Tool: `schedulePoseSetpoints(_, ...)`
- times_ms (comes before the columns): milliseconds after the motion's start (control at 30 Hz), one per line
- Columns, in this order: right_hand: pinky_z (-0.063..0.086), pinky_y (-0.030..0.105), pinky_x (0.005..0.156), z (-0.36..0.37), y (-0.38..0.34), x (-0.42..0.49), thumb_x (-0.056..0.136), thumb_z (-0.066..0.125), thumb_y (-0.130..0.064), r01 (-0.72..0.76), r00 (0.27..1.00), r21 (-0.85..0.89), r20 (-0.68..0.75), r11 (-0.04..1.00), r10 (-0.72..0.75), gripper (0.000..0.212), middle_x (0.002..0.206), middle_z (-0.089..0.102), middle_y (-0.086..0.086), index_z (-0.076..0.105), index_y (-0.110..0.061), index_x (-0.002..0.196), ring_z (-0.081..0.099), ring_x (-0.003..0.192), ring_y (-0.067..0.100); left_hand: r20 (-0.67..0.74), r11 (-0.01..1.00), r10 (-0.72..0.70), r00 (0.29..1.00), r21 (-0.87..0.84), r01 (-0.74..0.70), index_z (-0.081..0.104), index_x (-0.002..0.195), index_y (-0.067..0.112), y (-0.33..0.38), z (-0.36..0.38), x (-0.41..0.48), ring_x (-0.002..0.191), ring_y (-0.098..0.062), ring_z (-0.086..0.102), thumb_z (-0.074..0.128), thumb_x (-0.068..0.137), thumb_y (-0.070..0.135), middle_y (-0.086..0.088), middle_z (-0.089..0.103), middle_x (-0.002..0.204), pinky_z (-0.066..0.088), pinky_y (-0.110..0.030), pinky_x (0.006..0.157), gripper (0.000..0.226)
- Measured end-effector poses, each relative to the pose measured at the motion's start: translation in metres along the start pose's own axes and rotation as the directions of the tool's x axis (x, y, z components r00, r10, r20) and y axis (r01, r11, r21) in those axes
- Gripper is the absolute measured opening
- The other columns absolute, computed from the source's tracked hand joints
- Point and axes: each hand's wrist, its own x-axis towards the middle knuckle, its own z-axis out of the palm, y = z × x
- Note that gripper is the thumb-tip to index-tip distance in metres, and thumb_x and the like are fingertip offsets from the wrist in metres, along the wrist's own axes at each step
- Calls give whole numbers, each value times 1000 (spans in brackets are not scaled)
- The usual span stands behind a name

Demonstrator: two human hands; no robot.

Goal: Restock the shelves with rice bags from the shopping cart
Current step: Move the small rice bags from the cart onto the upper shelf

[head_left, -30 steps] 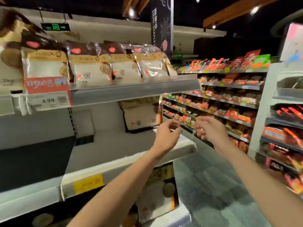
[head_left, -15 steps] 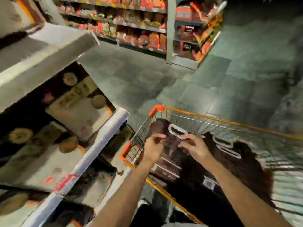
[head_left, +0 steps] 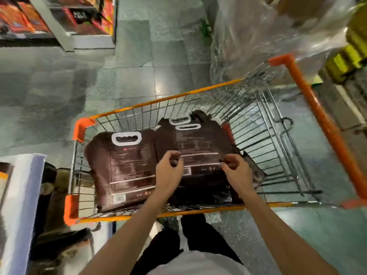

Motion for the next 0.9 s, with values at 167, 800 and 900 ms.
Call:
schedulePoseSetpoints(167, 47, 26, 88, -29, 24, 11, 83, 76, -26, -19, 1000, -139, -10, 990, 18, 49, 117, 59, 4, 57, -12, 126, 57, 105, 16, 179, 997, 63, 982, 28, -69, 60, 102, 25, 25, 33, 17, 79, 0, 59, 65, 94, 20, 11, 63, 89, 50, -25, 77, 11)
schedulePoseSetpoints(800, 49, 40, 92, -54, 71, 78, 81, 64, -44, 157, 964, -549, 266, 821, -6, 46, 114, 60, 8, 59, -15, 117, 54, 111, 31, 28, 994, 1, 1000, 109, -4, 67, 92, 23, 37, 99, 41, 40, -6, 55, 61, 97, 27, 6, 70, 59, 50, -29, 47, 8)
schedulePoseSetpoints(900, 53, 39, 86, -57, 70, 80, 79, 70, -39, 124, 970, -531, 245, 838, 12, 43, 111, 59, 7, 62, -15, 114, 57, 106, 29, 42, 995, -7, 999, 97, 3, 67, 95, 19, 39, 99, 40, 39, -5, 55, 60, 97, 25, 4, 70, 61, 49, -26, 43, 10)
